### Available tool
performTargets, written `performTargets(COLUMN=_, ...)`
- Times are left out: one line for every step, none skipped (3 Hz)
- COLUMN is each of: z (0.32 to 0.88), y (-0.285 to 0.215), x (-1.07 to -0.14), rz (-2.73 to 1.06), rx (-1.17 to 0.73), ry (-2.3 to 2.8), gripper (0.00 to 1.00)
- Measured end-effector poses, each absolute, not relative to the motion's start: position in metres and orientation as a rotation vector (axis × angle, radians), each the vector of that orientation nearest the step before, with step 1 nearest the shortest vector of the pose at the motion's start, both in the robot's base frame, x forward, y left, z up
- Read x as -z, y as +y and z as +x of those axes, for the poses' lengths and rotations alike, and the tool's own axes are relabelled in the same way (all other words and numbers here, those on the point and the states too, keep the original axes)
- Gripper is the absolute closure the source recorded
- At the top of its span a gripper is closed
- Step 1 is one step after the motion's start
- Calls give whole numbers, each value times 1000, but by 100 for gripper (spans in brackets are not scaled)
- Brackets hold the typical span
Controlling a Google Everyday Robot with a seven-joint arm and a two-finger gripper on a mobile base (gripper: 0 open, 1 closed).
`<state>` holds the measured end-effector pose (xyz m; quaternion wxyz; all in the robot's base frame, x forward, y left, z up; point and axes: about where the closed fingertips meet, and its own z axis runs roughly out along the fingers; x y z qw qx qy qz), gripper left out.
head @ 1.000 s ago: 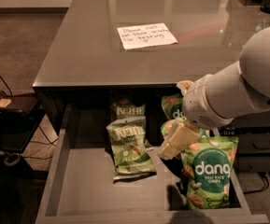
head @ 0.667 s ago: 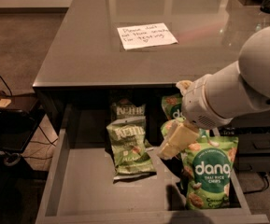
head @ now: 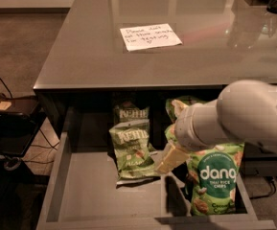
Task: Pick green jalapeno chip bag from top drawer and place on counter
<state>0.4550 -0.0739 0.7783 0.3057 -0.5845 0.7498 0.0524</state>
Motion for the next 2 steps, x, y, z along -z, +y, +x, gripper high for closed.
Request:
performTargets(z=467, y=-60, x=-748, rz=-1546, rx=-134, ry=1967, gripper=0)
performTargets(z=477, y=-44, x=-723, rz=-1540, rx=-144, ry=1969, gripper=0)
